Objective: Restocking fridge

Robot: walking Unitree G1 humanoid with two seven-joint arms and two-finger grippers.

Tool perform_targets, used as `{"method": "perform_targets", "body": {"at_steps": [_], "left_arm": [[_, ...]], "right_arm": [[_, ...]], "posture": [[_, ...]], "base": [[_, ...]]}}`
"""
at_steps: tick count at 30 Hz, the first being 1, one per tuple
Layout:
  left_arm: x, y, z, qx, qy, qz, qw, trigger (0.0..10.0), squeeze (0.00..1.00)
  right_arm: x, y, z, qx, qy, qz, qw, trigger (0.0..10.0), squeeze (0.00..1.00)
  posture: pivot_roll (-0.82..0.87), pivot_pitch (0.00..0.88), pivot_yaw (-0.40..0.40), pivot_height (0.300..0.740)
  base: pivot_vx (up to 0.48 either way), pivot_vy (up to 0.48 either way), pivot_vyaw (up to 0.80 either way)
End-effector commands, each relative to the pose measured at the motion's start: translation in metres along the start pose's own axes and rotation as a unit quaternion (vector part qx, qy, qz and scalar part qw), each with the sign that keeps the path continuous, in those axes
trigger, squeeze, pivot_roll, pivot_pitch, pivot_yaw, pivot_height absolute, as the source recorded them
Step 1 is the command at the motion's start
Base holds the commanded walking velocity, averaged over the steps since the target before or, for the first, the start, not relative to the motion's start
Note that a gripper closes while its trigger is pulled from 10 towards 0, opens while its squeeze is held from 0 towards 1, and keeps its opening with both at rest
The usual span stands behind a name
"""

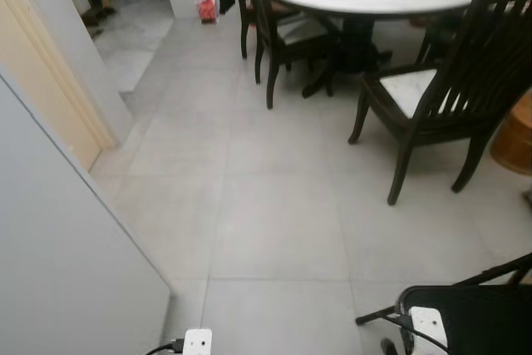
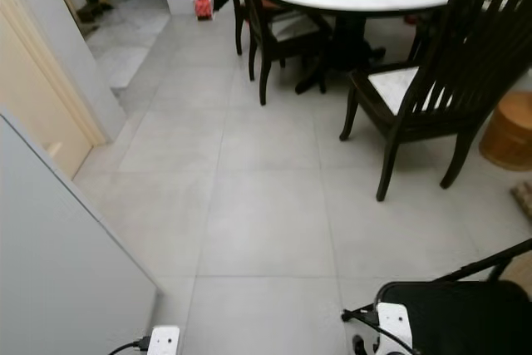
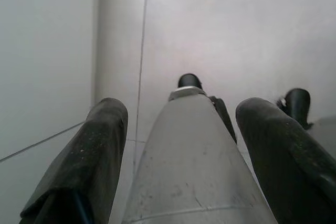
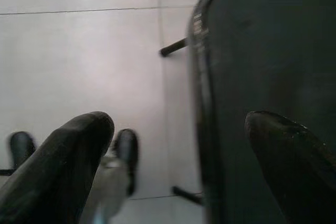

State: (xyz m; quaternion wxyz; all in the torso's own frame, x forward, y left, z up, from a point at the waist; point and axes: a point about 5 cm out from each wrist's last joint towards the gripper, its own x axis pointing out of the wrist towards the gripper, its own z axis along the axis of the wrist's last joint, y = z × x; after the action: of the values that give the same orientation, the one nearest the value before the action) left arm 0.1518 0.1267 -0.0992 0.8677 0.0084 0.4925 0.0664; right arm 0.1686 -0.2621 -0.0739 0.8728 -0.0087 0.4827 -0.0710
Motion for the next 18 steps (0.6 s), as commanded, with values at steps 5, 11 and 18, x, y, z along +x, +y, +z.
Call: {"method": "perform_targets", "body": {"at_steps": [5,11,18], "left_arm": [[-0.009,-0.030,-0.008,0.013,-0.027,-0.087,0.996,10.0,0.00],[-0.011,-0.034,0.010,0.056,-0.114,-0.154,0.980,10.0,0.00],[-0.014,-0.026,0.022,0.124,-0.201,-0.091,0.967,10.0,0.00]], "right_arm": [[0.000,0.001,0.001,0.007,-0.014,-0.006,1.000,10.0,0.00],[0.001,0.006,0.000,0.017,-0.011,-0.003,1.000,10.0,0.00],[0.001,0.009,0.000,0.049,-0.028,-0.006,0.998,10.0,0.00]], "posture": [[-0.16,0.000,0.017,0.740],[-0.16,0.000,0.040,0.740],[-0.15,0.000,0.060,0.740]], "base": [[0.000,0.000,0.00],[0.000,0.000,0.00],[0.000,0.000,0.00]]}}
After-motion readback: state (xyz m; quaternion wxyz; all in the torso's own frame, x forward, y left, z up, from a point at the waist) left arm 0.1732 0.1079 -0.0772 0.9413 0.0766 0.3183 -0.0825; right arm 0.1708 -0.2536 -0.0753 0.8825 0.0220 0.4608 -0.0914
